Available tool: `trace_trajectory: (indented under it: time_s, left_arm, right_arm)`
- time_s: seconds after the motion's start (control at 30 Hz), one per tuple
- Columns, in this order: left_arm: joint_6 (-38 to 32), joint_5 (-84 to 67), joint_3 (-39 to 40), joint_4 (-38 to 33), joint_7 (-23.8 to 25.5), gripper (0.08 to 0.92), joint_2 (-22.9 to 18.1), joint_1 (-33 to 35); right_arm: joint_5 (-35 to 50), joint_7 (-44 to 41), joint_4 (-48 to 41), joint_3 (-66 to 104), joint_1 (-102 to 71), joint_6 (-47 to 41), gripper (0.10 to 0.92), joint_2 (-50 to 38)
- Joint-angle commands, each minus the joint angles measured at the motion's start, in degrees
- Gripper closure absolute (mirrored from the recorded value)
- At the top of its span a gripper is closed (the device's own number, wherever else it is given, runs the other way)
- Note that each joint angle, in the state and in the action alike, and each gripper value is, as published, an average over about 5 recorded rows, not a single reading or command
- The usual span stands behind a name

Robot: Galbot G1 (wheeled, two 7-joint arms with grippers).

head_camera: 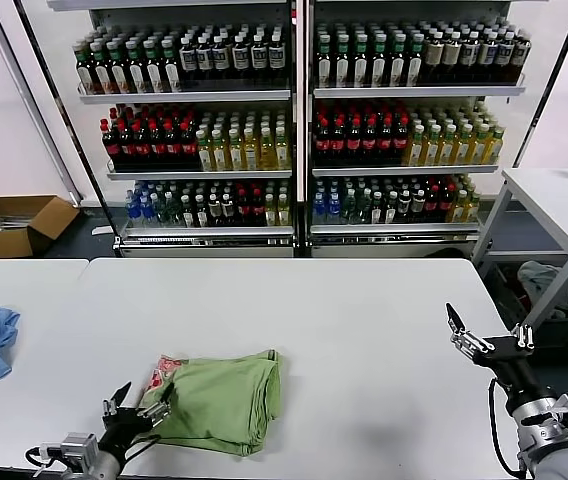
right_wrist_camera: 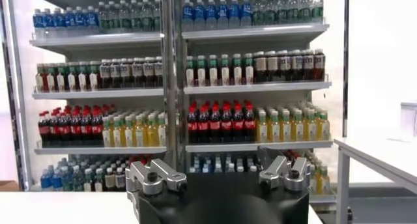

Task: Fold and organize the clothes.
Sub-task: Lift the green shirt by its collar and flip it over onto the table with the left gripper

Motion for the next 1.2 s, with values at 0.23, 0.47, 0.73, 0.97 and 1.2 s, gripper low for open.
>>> trace_trajectory:
  time_s: [0.23,0.47,0.73,0.97,1.2]
  left_arm:
    - [0.00,-5.66,1.17,4.47,3.79,0.247,-2.07,-1.25]
    - [-6.07,-3.19,2.17,3.82,4.19,0.452,-2.26,-0.68]
    - [-10.55,1.32,2.48,1.39,0.55,0.678,-1.41,0.20]
    - [-9.87,-0.29,-5.45,-4.36,-4.16,0.850,2.14,0.49]
    - [-9.62,-4.02,-24.84,-3.17,-3.63,0.856,9.07,3.72]
  right_arm:
    - [-0.15,-0.11,-0.29,-0.34,0.02,0.32,0.203,0.22]
    - [-0.15,-0.01,-0.37,-0.70,0.63,0.30,0.203,0.24]
    - [-0.26,0.02,-0.58,-1.37,1.28,0.31,0.203,0.46]
    - [-0.37,0.06,-0.97,-3.07,3.08,0.18,0.203,0.45]
    - [-0.32,0.09,-1.68,-5.04,5.50,0.08,0.203,0.56]
